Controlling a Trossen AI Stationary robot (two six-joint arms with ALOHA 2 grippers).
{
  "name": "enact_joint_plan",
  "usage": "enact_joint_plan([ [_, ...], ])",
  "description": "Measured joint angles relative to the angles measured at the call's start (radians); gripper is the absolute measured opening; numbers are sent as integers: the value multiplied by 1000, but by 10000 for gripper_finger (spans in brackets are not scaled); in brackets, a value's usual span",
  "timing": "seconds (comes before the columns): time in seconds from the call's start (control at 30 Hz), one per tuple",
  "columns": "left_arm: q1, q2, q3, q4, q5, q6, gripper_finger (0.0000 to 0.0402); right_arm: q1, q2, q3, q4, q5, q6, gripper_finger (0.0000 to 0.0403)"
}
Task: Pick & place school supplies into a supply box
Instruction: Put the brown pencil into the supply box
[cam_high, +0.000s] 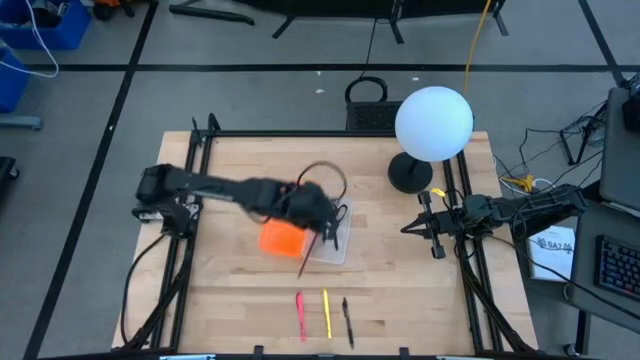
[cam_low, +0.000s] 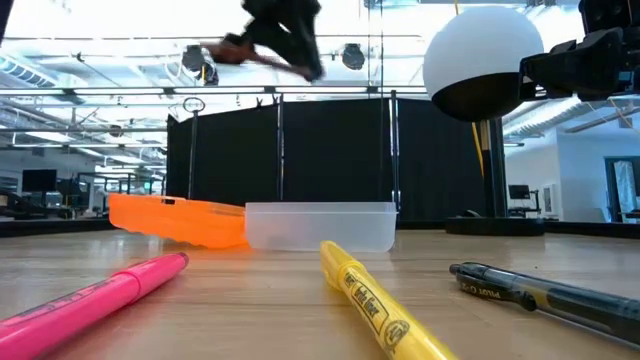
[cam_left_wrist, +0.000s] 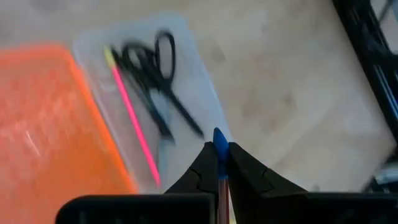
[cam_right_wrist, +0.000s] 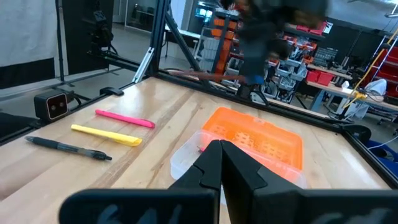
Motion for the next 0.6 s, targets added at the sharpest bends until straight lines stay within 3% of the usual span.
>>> enact_joint_plan([
  [0.2, 135, 85, 50, -3, 96, 49, 19, 0, 1, 0, 0, 0, 0, 0],
  [0.6, 251, 286, 78, 107, 189, 162, 20, 0, 2, 0, -10, 0, -11, 0],
])
